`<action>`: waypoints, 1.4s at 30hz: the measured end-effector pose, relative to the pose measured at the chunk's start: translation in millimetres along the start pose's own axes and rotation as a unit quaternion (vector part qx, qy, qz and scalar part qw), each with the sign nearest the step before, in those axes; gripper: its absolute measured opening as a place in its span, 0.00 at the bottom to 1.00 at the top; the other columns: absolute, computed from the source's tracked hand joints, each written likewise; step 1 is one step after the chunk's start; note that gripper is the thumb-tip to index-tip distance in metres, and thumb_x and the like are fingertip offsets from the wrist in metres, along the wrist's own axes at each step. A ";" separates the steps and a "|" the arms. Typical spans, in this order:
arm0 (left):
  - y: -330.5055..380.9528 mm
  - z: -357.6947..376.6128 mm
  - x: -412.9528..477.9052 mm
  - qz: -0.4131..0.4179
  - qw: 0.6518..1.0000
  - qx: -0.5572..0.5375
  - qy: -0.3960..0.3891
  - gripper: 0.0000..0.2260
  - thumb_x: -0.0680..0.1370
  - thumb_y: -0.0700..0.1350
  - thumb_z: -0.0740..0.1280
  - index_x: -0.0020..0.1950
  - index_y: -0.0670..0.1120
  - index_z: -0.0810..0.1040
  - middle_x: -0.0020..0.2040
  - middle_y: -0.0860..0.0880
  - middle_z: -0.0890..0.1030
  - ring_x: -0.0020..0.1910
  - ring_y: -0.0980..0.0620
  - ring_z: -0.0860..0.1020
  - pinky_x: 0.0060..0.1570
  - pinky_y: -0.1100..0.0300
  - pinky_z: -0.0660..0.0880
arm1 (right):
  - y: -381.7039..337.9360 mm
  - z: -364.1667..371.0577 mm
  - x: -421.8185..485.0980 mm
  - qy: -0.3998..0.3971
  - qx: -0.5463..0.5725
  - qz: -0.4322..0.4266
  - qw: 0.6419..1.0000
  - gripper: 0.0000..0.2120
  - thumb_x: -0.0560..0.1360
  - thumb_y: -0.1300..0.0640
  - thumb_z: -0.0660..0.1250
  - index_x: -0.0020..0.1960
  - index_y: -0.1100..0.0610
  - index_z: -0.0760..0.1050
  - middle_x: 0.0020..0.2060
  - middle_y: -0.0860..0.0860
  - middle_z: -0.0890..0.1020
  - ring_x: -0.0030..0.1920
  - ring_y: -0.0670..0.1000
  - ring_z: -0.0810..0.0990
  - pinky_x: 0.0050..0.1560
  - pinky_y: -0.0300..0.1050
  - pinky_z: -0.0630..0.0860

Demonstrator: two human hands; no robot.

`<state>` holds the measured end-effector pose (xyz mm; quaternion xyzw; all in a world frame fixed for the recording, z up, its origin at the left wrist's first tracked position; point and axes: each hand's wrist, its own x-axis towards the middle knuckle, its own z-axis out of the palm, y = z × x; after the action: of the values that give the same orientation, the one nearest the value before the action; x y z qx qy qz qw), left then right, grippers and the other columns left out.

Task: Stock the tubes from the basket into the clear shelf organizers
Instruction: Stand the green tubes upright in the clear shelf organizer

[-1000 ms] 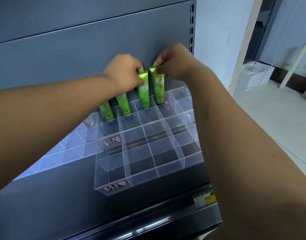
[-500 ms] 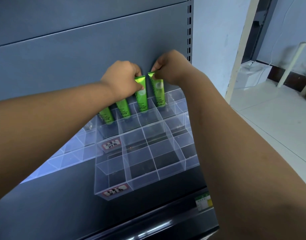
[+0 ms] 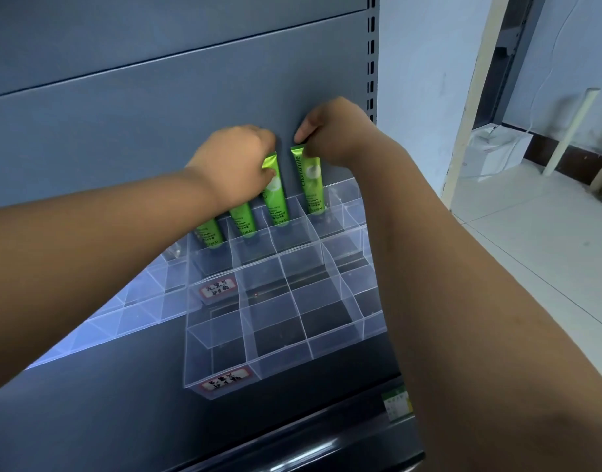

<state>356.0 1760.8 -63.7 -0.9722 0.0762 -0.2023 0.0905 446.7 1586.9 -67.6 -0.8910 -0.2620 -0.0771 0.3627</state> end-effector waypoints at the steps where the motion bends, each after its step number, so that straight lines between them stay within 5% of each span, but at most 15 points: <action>1: 0.2 -1.1 -1.1 0.009 1.000 0.016 0.004 0.12 0.77 0.46 0.70 0.56 0.40 0.77 0.52 0.38 0.79 0.52 0.35 0.78 0.47 0.48 0.74 | -1.8 -0.8 0.8 0.011 0.004 0.002 1.000 0.11 0.71 0.63 0.70 0.48 0.51 0.86 0.46 0.48 0.85 0.49 0.50 0.82 0.54 0.42 0.79; 17: 0.4 -27.4 -31.4 -0.017 0.999 0.039 0.007 0.14 0.80 0.52 0.63 0.54 0.41 0.76 0.51 0.40 0.79 0.50 0.36 0.77 0.46 0.46 0.76 | -23.9 -3.7 -2.7 0.022 -0.012 0.017 1.000 0.13 0.71 0.61 0.64 0.49 0.53 0.85 0.49 0.51 0.85 0.51 0.54 0.82 0.55 0.45 0.79; 22: 0.5 -52.2 -61.8 -0.126 0.990 0.041 0.052 0.22 0.80 0.58 0.56 0.56 0.41 0.77 0.52 0.39 0.81 0.52 0.35 0.78 0.50 0.46 0.76 | -52.0 6.0 -22.6 0.053 -0.024 0.026 0.998 0.14 0.72 0.59 0.64 0.55 0.55 0.82 0.54 0.55 0.84 0.56 0.60 0.80 0.57 0.51 0.79; 25: -8.9 -69.3 -94.5 -0.197 0.977 0.020 0.075 0.27 0.78 0.62 0.52 0.60 0.42 0.77 0.58 0.40 0.80 0.58 0.35 0.76 0.62 0.44 0.72 | -84.3 17.0 -52.2 0.100 -0.033 0.013 0.994 0.14 0.76 0.52 0.65 0.58 0.56 0.77 0.55 0.58 0.81 0.57 0.63 0.79 0.52 0.52 0.78; 30: -35.2 -99.2 -188.3 -0.283 0.954 0.057 0.078 0.31 0.81 0.63 0.50 0.73 0.43 0.69 0.75 0.42 0.71 0.75 0.38 0.66 0.76 0.41 0.60 | -166.3 47.2 -107.6 0.093 -0.043 -0.066 0.993 0.17 0.81 0.44 0.60 0.58 0.58 0.74 0.58 0.58 0.79 0.60 0.62 0.75 0.53 0.53 0.73; 36: -77.0 -149.4 -342.8 -0.326 0.927 0.177 0.054 0.33 0.82 0.63 0.53 0.77 0.39 0.67 0.77 0.39 0.69 0.76 0.36 0.65 0.75 0.37 0.58 | -284.9 103.9 -194.1 0.012 0.005 -0.209 0.978 0.21 0.82 0.43 0.57 0.68 0.55 0.72 0.67 0.52 0.76 0.69 0.56 0.71 0.66 0.52 0.70; 42: -81.0 -201.4 -517.5 -0.451 0.861 0.234 0.012 0.33 0.82 0.64 0.51 0.77 0.41 0.67 0.77 0.40 0.68 0.77 0.37 0.65 0.75 0.38 0.58 | -405.4 170.5 -304.3 -0.117 0.083 -0.330 0.933 0.26 0.83 0.42 0.57 0.76 0.54 0.67 0.75 0.52 0.70 0.78 0.55 0.61 0.76 0.51 0.61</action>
<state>-186.1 1905.9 -61.7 -0.8482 -0.4188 -0.2447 0.2128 -33.1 1822.0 -45.2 -0.7242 -0.5868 -0.0660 0.3562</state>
